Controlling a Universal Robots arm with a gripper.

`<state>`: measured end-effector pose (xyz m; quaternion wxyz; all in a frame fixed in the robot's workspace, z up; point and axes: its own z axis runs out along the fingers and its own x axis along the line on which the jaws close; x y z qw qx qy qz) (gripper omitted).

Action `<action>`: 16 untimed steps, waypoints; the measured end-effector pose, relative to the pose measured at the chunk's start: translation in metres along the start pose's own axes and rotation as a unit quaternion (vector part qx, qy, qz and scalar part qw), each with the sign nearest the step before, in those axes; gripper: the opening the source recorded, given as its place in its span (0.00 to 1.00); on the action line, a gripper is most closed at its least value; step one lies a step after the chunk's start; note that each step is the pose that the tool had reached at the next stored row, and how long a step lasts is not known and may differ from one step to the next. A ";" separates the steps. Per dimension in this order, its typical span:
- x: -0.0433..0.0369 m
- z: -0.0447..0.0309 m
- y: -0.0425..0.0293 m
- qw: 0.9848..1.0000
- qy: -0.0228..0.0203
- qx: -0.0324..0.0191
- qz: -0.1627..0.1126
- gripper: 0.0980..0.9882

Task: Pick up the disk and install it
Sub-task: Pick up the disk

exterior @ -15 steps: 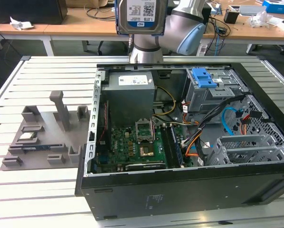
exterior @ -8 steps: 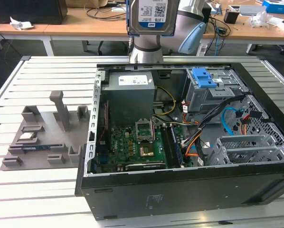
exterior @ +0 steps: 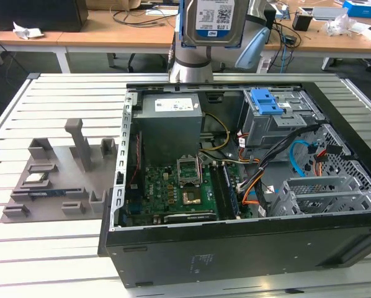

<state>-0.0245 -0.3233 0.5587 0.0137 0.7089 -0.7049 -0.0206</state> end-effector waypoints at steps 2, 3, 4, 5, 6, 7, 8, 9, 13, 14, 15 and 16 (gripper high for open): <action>0.0000 0.0001 -0.0066 1.000 0.000 0.000 0.000 0.30; 0.0000 0.0003 -0.0090 1.000 0.000 0.000 0.000 0.30; 0.0001 0.0004 -0.0115 1.000 0.000 0.000 0.000 0.30; 0.0001 0.0005 -0.0137 1.000 0.000 0.000 0.000 0.30; 0.0001 0.0007 -0.0169 1.000 0.000 0.000 0.000 0.30; 0.0001 0.0008 -0.0188 1.000 0.000 0.000 0.000 0.30; 0.0001 0.0009 -0.0211 1.000 0.000 0.000 0.000 0.30; 0.0001 0.0011 -0.0244 1.000 0.000 0.000 0.000 0.30; 0.0002 0.0018 -0.0340 1.000 0.000 0.000 0.000 0.30; 0.0002 0.0020 -0.0368 1.000 0.000 0.000 0.000 0.30; 0.0002 0.0022 -0.0387 1.000 0.000 0.000 0.000 0.30; 0.0002 0.0026 -0.0417 1.000 0.000 0.000 0.000 0.30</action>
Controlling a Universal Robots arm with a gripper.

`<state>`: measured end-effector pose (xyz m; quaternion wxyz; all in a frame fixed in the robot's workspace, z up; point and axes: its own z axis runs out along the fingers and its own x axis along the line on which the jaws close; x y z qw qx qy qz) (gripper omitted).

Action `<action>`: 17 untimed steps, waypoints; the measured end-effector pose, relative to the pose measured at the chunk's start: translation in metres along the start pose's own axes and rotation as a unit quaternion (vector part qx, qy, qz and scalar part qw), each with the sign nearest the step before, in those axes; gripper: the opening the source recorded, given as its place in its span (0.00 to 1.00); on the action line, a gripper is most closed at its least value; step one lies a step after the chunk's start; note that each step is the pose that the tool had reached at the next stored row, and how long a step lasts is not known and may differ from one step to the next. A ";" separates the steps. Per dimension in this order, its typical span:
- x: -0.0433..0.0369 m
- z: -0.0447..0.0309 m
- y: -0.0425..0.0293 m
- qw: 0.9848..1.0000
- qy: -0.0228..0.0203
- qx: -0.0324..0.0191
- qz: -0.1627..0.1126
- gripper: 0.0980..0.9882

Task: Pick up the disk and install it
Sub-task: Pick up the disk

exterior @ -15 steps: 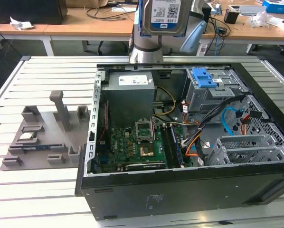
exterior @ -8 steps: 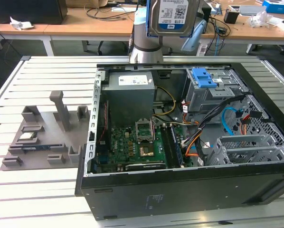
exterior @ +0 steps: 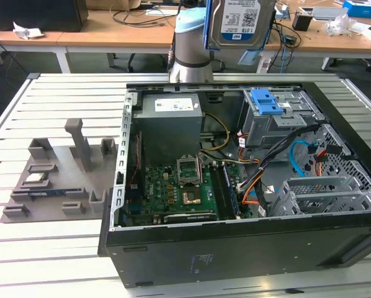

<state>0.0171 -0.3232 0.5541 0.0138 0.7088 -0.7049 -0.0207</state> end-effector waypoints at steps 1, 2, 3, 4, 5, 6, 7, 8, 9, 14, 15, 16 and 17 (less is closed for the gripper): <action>0.0000 0.0003 -0.0019 1.000 0.000 0.000 0.000 0.30; 0.0000 0.0005 -0.0038 1.000 0.000 0.000 0.000 0.30; 0.0001 0.0009 -0.0068 1.000 0.000 0.000 0.000 0.30; 0.0001 0.0013 -0.0089 1.000 0.000 0.000 0.000 0.30; 0.0001 0.0017 -0.0107 1.000 0.000 0.000 0.000 0.30; 0.0001 0.0023 -0.0127 1.000 0.000 0.000 0.000 0.30; 0.0001 0.0030 -0.0140 1.000 0.000 0.000 0.000 0.30; 0.0002 0.0040 -0.0151 1.000 0.000 0.000 0.000 0.30; 0.0002 0.0050 -0.0161 1.000 0.000 0.000 0.000 0.30; 0.0002 0.0108 -0.0214 1.000 0.000 0.000 0.000 0.30; 0.0003 0.0116 -0.0221 1.000 0.000 0.000 0.000 0.30; 0.0003 0.0135 -0.0232 1.000 0.000 0.000 0.000 0.30; 0.0005 0.0165 -0.0235 1.000 0.000 0.000 0.000 0.30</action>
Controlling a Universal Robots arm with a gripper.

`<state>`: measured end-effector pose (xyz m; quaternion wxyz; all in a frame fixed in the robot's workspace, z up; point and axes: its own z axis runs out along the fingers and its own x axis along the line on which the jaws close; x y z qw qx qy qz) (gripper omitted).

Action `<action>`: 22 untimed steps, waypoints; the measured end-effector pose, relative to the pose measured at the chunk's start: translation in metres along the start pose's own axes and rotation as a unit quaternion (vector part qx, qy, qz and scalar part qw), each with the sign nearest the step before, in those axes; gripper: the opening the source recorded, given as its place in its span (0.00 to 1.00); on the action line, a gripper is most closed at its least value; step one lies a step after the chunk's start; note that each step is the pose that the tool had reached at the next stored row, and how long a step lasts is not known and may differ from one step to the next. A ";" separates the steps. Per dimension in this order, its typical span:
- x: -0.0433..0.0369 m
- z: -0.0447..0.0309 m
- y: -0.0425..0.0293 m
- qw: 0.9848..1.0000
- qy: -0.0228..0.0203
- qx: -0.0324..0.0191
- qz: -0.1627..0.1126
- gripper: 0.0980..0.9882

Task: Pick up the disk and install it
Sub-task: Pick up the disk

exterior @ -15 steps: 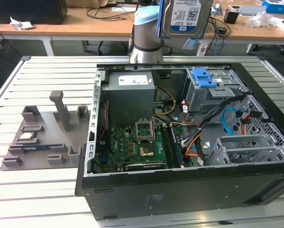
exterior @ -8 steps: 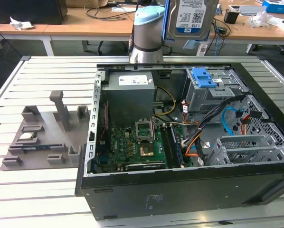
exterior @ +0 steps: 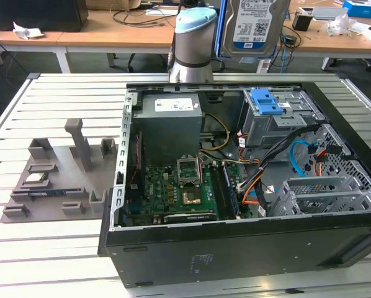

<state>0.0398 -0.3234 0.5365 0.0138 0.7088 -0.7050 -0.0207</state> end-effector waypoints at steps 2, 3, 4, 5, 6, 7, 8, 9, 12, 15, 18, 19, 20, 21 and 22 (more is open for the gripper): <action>0.0006 0.0048 -0.0003 1.000 0.000 0.000 0.000 0.30; 0.0008 0.0059 -0.0003 1.000 0.000 0.000 0.000 0.30; 0.0008 0.0061 -0.0004 1.000 0.000 0.000 0.000 0.30; 0.0008 0.0061 -0.0005 1.000 0.000 0.000 0.000 0.30; 0.0008 0.0061 -0.0006 1.000 0.000 0.000 0.000 0.30; 0.0008 0.0060 -0.0006 1.000 -0.002 0.000 0.000 0.30; 0.0008 0.0060 -0.0006 1.000 -0.007 0.000 0.000 0.30; 0.0008 0.0061 -0.0006 1.000 -0.015 0.000 0.001 0.30; 0.0008 0.0061 -0.0005 0.999 -0.036 0.001 0.012 0.30; 0.0008 0.0069 -0.0006 0.999 -0.037 0.001 0.034 0.30; 0.0008 0.0070 -0.0006 0.999 -0.037 0.001 0.035 0.30; 0.0009 0.0070 -0.0005 0.999 -0.037 0.001 0.035 0.30; 0.0009 0.0071 -0.0005 0.999 -0.037 0.001 0.035 0.30; 0.0011 0.0073 -0.0005 0.999 -0.037 0.002 0.035 0.30; 0.0021 0.0079 -0.0002 0.999 -0.035 0.002 0.035 0.30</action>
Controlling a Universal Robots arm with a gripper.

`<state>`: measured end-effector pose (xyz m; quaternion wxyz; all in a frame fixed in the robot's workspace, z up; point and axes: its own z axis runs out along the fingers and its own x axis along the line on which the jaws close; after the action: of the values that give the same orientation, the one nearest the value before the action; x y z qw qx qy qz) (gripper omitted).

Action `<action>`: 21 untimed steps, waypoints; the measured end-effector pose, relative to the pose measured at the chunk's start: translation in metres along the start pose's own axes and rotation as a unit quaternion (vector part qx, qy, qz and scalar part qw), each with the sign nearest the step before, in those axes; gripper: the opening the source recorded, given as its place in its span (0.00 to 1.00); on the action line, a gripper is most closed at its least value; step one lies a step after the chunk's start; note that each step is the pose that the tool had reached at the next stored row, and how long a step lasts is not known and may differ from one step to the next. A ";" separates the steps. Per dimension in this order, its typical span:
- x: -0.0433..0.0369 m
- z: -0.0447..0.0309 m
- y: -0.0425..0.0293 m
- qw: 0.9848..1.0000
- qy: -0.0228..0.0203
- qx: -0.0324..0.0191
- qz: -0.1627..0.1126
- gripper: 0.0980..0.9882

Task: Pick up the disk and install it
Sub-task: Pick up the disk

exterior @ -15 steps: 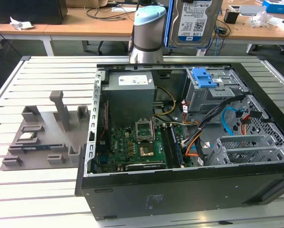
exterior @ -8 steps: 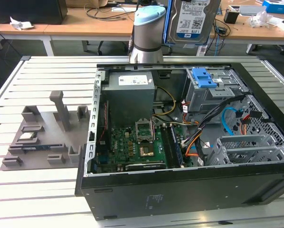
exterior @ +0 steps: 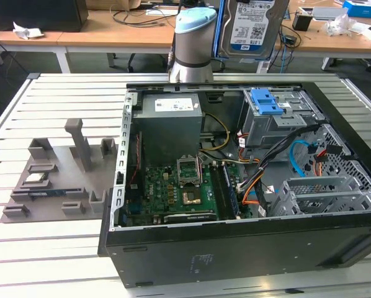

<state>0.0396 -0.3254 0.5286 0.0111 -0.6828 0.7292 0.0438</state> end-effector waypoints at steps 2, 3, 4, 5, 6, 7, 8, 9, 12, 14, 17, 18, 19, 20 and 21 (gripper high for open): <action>0.0040 0.0004 0.0007 1.000 0.002 0.000 0.000 0.30; 0.0071 0.0005 0.0011 1.000 0.003 0.000 0.000 0.30; 0.0098 0.0004 0.0014 1.000 0.003 0.000 0.000 0.30; 0.0141 0.0002 0.0018 1.000 0.004 0.000 0.000 0.30; 0.0181 0.0003 0.0024 1.000 0.004 0.000 0.000 0.30; 0.0206 0.0004 0.0028 1.000 0.004 0.000 0.000 0.30; 0.0231 0.0007 0.0032 1.000 0.004 0.000 0.000 0.30; 0.0252 0.0012 0.0034 1.000 0.004 0.000 0.000 0.30; 0.0313 0.0042 0.0043 1.000 0.004 0.000 0.000 0.30; 0.0343 0.0080 0.0047 1.000 0.004 0.000 0.000 0.30; 0.0391 0.0151 0.0054 1.000 0.004 0.000 0.000 0.30; 0.0415 0.0187 0.0058 1.000 0.004 0.000 0.000 0.30; 0.0433 0.0214 0.0060 1.000 0.005 0.000 0.000 0.30; 0.0445 0.0232 0.0061 1.000 0.005 0.000 0.000 0.30; 0.0462 0.0256 0.0063 1.000 0.005 0.000 0.000 0.30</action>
<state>0.0290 -0.3689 0.4999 0.0079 -0.6828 0.7294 0.0405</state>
